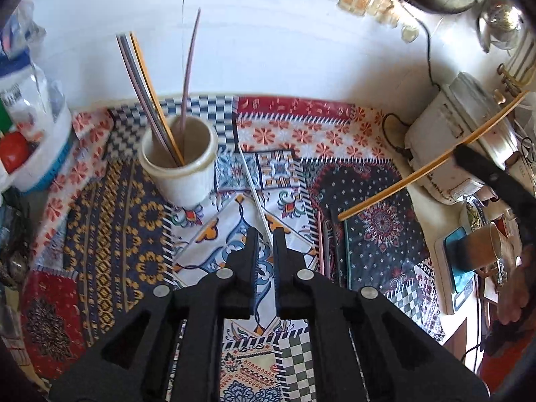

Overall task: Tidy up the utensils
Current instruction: 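Lift both held chopsticks upright and carry them toward the white cup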

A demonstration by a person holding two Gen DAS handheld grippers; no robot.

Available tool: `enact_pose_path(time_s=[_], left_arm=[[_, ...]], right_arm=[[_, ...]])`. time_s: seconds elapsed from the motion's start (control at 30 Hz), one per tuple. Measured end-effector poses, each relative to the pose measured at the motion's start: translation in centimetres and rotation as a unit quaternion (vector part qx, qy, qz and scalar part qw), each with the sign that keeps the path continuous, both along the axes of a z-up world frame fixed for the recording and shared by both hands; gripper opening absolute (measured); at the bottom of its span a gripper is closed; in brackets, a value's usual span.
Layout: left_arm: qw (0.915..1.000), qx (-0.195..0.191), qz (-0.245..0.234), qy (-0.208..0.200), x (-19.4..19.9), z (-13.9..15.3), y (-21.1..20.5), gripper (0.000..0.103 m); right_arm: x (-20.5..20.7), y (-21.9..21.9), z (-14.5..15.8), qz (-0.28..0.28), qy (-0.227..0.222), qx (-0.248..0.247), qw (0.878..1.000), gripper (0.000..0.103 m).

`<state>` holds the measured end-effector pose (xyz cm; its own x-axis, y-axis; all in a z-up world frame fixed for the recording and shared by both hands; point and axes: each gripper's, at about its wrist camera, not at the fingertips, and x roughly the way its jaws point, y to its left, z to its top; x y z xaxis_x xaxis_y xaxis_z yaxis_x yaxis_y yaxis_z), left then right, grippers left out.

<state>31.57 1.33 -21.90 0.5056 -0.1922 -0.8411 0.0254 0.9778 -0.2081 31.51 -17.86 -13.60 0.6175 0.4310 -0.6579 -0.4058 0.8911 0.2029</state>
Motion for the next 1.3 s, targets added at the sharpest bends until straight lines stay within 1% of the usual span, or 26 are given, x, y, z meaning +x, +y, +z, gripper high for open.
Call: enact_pose_path(time_s=[0.07,0.17,0.27,0.37,0.5,0.57,0.63,0.67,0.8,0.97,1.1,1.17,1.23,1.3], left_arm=[[0.9996,-0.007,0.004,0.027,1.3,-2.0,-0.1,0.009],[0.9979,-0.014,0.008,0.063,3.4,-4.8,-0.6,0.009],[0.9958,-0.014,0.012,0.089,5.4,-7.1,-1.1,0.009],[0.9939,-0.015,0.014,0.108,7.4,-8.9,-1.5,0.009],[0.9914,-0.004,0.021,0.129,10.0,-10.9,-1.6,0.009],[0.99,-0.004,0.024,0.139,11.0,-11.7,-1.6,0.009],[0.9897,0.002,0.024,0.141,11.7,-12.2,-1.7,0.009],[0.9907,0.006,0.022,0.134,11.9,-12.1,-1.9,0.009],[0.9913,0.024,0.009,0.129,12.5,-12.1,-2.5,0.009],[0.9911,0.05,0.009,0.123,13.0,-12.1,-3.2,0.007],[0.99,0.079,-0.004,0.116,13.5,-12.1,-4.5,0.007],[0.99,0.081,-0.004,0.116,13.7,-12.1,-4.8,0.006],[0.9901,0.072,0.0,0.12,13.7,-12.1,-4.5,0.003],[0.9897,0.062,-0.001,0.13,13.5,-12.1,-4.2,0.003]], right_arm=[[0.3,-0.1,0.1,-0.002,-0.001,0.0,1.0,0.005],[0.8,-0.5,0.3,-0.005,-0.004,-0.001,1.0,0.005],[1.5,-0.9,0.3,-0.006,-0.004,-0.004,1.0,0.005],[2.2,-1.3,0.2,-0.007,-0.003,-0.006,1.0,0.005],[3.6,-1.7,-0.3,-0.008,0.003,-0.005,1.0,0.005],[4.3,-1.9,-0.7,-0.009,0.008,-0.003,1.0,0.005],[5.0,-2.0,-1.0,-0.009,0.013,-0.001,1.0,0.005],[5.3,-2.0,-1.2,-0.009,0.016,0.001,1.0,0.005],[6.6,-1.8,-1.7,-0.006,0.024,0.005,1.0,0.005],[7.7,-1.1,-1.7,-0.002,0.02,0.006,1.0,0.005],[7.8,-0.9,-1.6,-0.002,0.016,0.008,1.0,0.005],[7.8,-1.0,-1.5,-0.004,0.015,0.007,1.0,0.005],[7.5,-1.2,-1.4,-0.006,0.015,0.007,1.0,0.005],[7.2,-1.5,-1.2,-0.009,0.014,0.005,1.0,0.005]])
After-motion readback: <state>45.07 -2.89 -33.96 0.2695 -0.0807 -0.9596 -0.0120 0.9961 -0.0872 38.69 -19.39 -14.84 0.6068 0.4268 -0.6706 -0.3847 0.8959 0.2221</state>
